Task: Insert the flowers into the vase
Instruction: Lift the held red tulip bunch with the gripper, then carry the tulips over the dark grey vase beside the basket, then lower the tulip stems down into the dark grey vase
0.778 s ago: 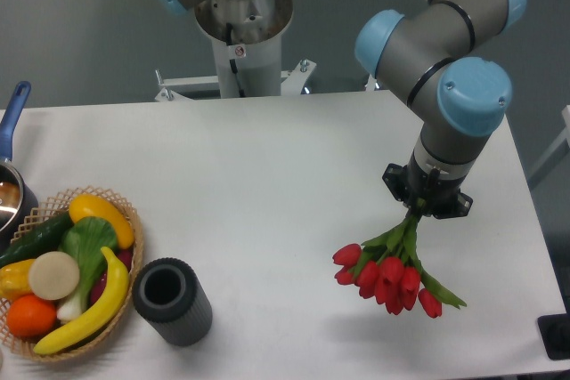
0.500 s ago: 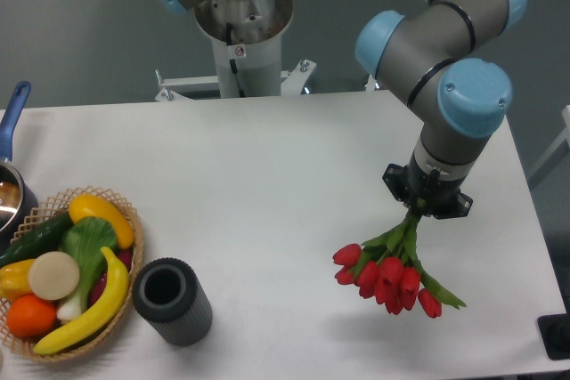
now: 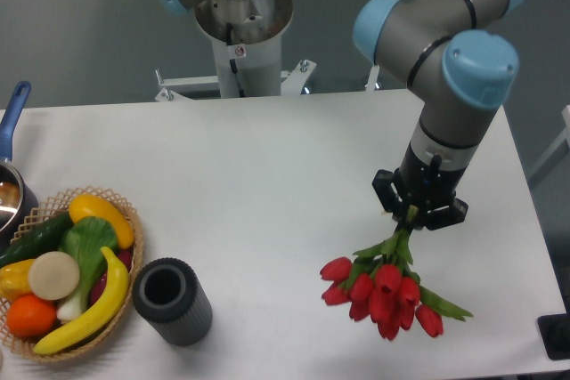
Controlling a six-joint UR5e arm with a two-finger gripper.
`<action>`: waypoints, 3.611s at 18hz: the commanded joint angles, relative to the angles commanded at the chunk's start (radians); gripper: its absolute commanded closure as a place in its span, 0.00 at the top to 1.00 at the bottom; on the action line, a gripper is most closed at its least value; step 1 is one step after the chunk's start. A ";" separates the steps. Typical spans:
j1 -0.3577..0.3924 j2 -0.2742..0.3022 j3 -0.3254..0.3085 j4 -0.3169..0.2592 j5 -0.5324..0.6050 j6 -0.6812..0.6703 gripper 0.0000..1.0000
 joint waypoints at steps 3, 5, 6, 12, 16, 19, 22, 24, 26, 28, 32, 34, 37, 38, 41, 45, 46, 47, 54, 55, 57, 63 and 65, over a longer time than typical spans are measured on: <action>-0.024 -0.002 -0.005 0.068 -0.103 -0.057 0.00; -0.044 -0.003 -0.005 0.071 -0.186 -0.062 0.00; -0.055 -0.003 -0.009 0.074 -0.227 -0.063 0.00; -0.140 0.027 -0.058 0.167 -0.365 -0.118 0.00; -0.160 0.058 -0.139 0.318 -0.434 -0.204 0.00; -0.178 0.077 -0.167 0.342 -0.462 -0.208 0.00; -0.173 0.077 -0.169 0.376 -0.569 -0.215 0.00; -0.170 0.069 -0.164 0.416 -0.638 -0.212 0.00; -0.172 0.049 -0.158 0.438 -0.686 -0.202 0.00; -0.172 0.035 -0.147 0.439 -0.726 -0.159 0.00; -0.196 0.011 -0.147 0.441 -0.752 -0.073 0.00; -0.207 -0.014 -0.144 0.441 -0.761 -0.037 0.00; -0.235 -0.038 -0.146 0.441 -0.761 0.004 0.00; -0.239 -0.041 -0.144 0.441 -0.761 0.009 0.00; -0.255 -0.055 -0.144 0.441 -0.761 0.013 0.00; -0.272 -0.070 -0.144 0.441 -0.758 0.013 0.03; -0.273 -0.075 -0.144 0.441 -0.758 0.015 0.03; -0.275 -0.078 -0.146 0.441 -0.757 0.016 0.03; -0.276 -0.089 -0.164 0.439 -0.749 0.058 0.04; -0.276 -0.089 -0.167 0.439 -0.749 0.059 0.04; -0.273 -0.087 -0.184 0.439 -0.749 0.062 0.05; -0.255 -0.075 -0.282 0.439 -0.744 0.154 0.09; -0.250 -0.077 -0.301 0.439 -0.722 0.165 0.11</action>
